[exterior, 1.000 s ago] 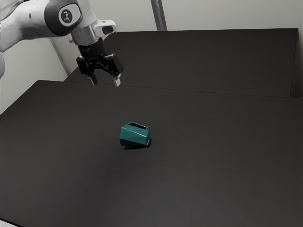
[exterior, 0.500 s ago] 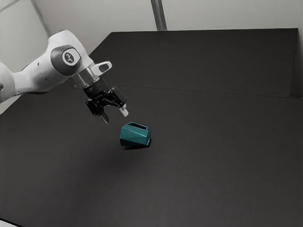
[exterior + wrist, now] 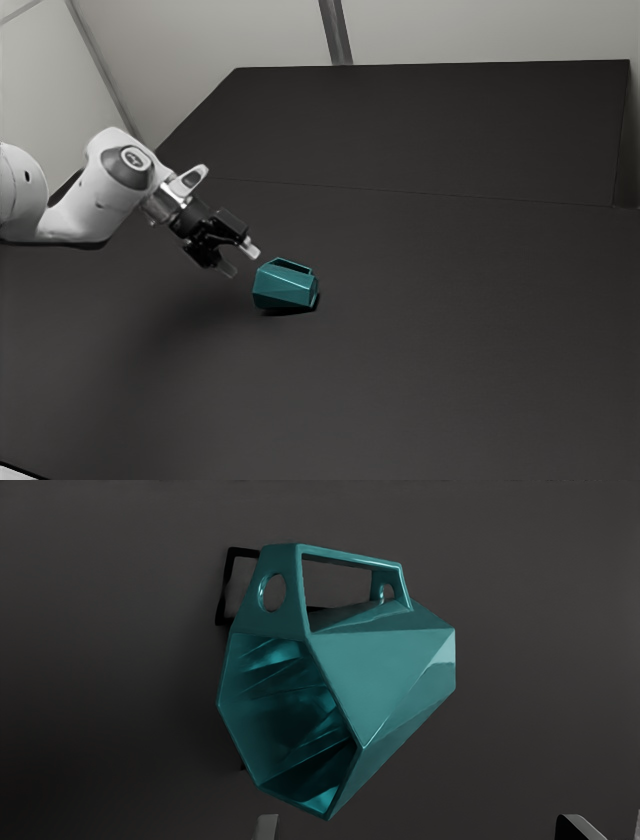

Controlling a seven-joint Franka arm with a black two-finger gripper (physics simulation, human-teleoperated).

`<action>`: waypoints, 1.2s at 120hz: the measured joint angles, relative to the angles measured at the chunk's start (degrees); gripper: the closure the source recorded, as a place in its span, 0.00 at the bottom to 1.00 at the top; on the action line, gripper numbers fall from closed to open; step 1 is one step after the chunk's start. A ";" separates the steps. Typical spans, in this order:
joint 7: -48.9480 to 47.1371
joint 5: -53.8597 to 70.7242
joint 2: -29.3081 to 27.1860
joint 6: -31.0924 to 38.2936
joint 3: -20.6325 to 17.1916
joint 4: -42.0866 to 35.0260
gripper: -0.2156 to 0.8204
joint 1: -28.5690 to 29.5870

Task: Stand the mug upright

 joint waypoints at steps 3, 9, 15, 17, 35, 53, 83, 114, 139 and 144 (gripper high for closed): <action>0.95 -0.49 0.84 0.06 0.02 0.51 0.21 0.02; 2.73 -1.38 2.03 0.17 0.04 1.20 0.21 0.04; 4.37 -2.28 2.79 0.22 0.05 1.47 0.21 0.00; 4.89 -2.56 2.95 0.21 0.04 1.51 0.21 -0.03; 8.94 -5.03 4.61 -0.01 -0.16 1.33 0.21 -0.30; 12.12 -7.53 5.98 -0.27 -0.36 0.90 0.21 -0.68; 16.42 -11.22 7.08 -1.32 -0.47 0.86 0.45 -0.03; 20.09 -12.79 7.45 -2.65 -0.49 0.94 0.82 -0.10; 22.57 -13.07 7.14 -3.03 -0.56 1.30 0.92 -0.46; 23.01 -13.13 7.01 -3.05 -0.56 1.34 0.93 -0.54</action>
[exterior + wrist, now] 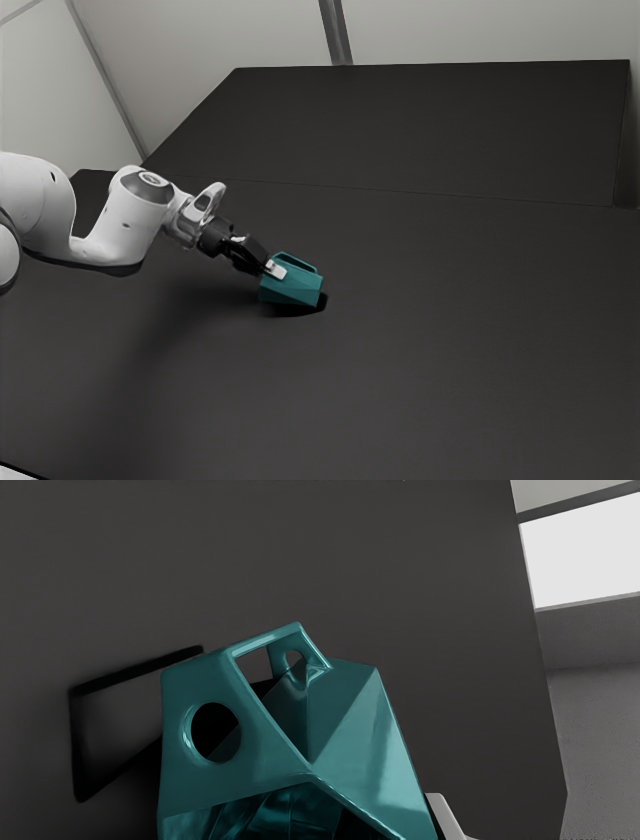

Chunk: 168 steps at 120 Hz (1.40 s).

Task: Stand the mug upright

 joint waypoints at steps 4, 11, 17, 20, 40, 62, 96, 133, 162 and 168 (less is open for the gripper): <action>0.33 -0.03 -0.09 0.00 0.00 0.02 0.93 -0.06; 0.86 -0.06 -0.20 -0.02 0.00 0.05 0.94 -0.10; 1.27 -0.04 -0.36 -0.01 0.00 0.05 0.94 -0.15; 1.46 -0.01 -0.56 0.01 0.00 0.05 0.95 -0.17; 2.31 2.39 -4.83 1.61 -0.36 -0.59 0.96 -1.73; -0.65 17.13 -10.72 7.30 -0.59 -2.82 0.96 -6.59; -14.50 41.03 -18.28 15.96 -6.33 -10.44 0.97 -8.02; -27.82 51.18 -20.38 21.37 -8.53 -15.86 0.97 -7.82; -34.80 52.63 -20.41 22.48 -8.87 -17.16 0.96 -7.83; -35.93 52.72 -20.29 22.58 -8.88 -17.32 0.96 -7.84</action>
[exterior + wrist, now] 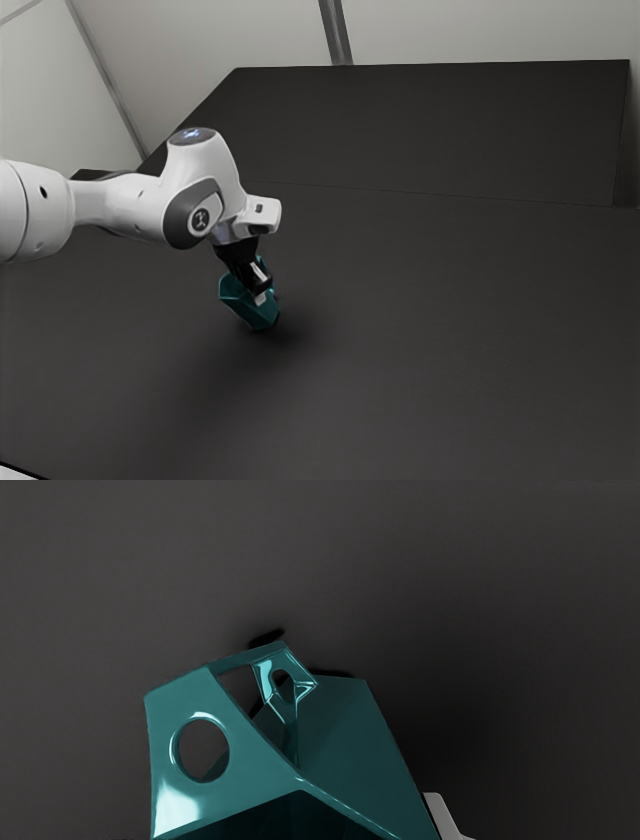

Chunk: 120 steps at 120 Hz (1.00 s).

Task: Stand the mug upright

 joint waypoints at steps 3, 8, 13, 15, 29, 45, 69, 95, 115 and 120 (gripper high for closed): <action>-0.54 0.04 0.08 0.05 0.00 -0.04 0.96 0.00; -1.33 0.00 0.26 0.15 -0.01 -0.08 0.92 -0.01; -2.01 -0.08 0.39 0.30 -0.01 -0.10 0.83 -0.01; -2.26 -0.11 0.40 0.34 -0.01 -0.11 0.80 0.00; -3.86 -0.21 0.20 0.57 -0.07 -0.12 0.56 0.14; -5.31 -0.22 -1.00 0.57 -0.88 0.18 0.40 0.68; -6.93 -0.27 -5.63 -2.07 -2.32 2.98 0.28 1.02; -8.72 -1.96 -2.80 -11.53 -1.79 19.48 0.23 0.12; -11.01 -2.15 -0.61 -22.99 7.56 33.04 0.22 -8.23; -11.53 -2.10 -0.34 -25.79 11.73 36.03 0.22 -11.93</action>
